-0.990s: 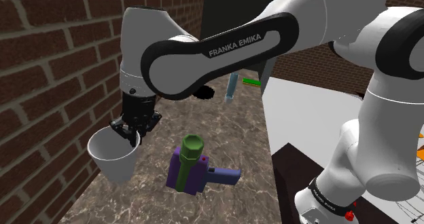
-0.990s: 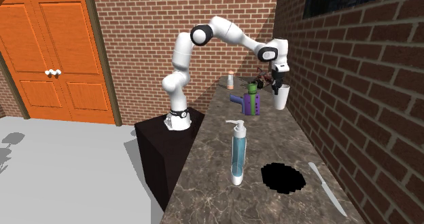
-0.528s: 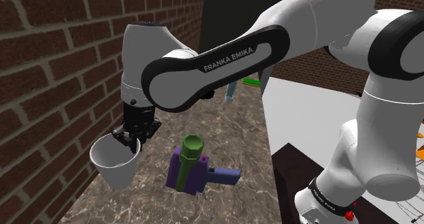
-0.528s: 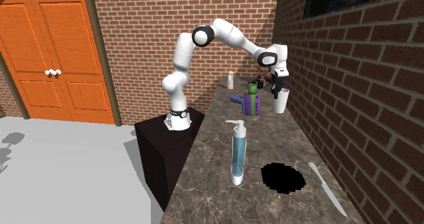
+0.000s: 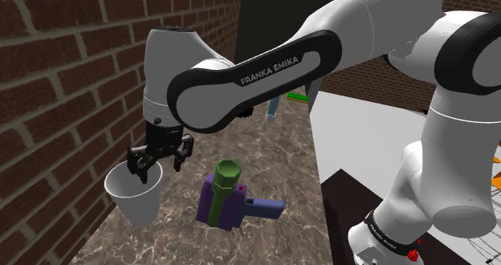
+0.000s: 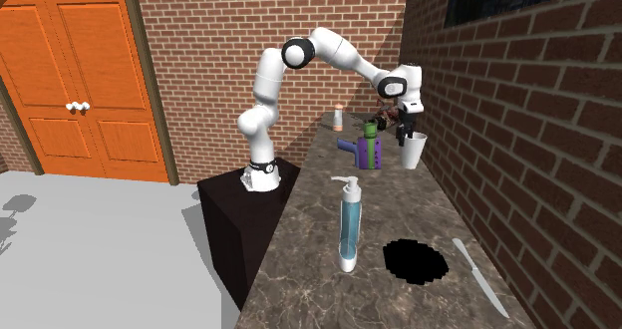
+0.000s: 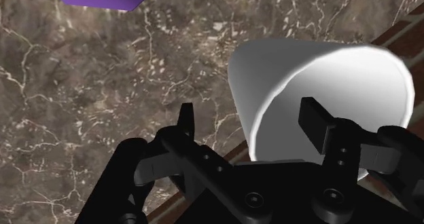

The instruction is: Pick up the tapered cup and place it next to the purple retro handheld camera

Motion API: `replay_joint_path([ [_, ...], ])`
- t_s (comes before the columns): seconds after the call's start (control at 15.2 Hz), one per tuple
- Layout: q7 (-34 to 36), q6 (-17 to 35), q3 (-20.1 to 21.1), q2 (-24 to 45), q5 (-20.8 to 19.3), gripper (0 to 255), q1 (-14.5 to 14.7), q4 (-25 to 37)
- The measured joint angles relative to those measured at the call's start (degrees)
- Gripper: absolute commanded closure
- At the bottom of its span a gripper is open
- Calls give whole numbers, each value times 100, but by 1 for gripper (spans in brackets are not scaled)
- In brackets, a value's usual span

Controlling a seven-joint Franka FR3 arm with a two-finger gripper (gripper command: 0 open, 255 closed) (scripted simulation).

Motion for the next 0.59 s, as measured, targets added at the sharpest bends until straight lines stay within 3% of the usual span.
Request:
replay_joint_path([
  [0.2, 0, 0, 0, 0, 0, 0, 0, 1],
  [0.59, -56, -564, 18, -341, 97, 0, -73, 236],
])
